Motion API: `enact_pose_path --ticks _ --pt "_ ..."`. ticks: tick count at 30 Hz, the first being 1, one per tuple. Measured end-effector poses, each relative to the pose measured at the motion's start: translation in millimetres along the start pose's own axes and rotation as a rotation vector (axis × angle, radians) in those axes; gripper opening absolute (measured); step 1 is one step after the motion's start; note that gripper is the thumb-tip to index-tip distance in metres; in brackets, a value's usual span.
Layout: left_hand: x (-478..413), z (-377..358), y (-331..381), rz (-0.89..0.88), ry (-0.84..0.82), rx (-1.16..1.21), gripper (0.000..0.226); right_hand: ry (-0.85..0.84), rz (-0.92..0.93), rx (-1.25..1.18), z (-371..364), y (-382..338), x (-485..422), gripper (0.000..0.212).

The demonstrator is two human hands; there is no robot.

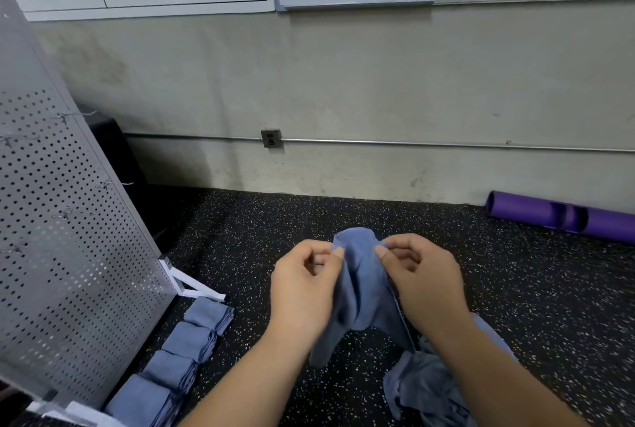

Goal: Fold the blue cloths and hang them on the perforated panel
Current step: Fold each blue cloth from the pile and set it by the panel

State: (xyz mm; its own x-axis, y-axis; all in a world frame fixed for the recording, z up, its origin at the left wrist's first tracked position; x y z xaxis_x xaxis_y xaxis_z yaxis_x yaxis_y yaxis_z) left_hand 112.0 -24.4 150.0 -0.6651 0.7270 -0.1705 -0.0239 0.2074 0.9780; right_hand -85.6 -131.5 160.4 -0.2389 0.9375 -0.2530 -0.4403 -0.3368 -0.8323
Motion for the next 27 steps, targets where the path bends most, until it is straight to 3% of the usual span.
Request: enact_pose_path --ticks 10,27 --pt "16 -12 -14 0.087 -0.003 0.006 0.009 -0.053 0.087 0.079 -17 -18 20 0.02" --pt "23 -13 -7 0.043 0.018 -0.054 0.011 -0.042 0.083 0.105 -17 -17 24 0.018"
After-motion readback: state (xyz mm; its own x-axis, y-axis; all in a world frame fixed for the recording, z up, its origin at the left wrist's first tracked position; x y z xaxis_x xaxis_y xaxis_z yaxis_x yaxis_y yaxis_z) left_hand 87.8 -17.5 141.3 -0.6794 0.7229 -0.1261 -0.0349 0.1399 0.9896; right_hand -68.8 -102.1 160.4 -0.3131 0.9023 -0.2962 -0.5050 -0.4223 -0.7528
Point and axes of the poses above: each hand's wrist, its own x-axis away from the middle knuckle, its own z-axis out of the back of the hand, y = z × x, the point moved 9 cm from there along -x, towards the middle knuckle, and after that the axes turned 14 degrees about x, right-handed, at the moved point
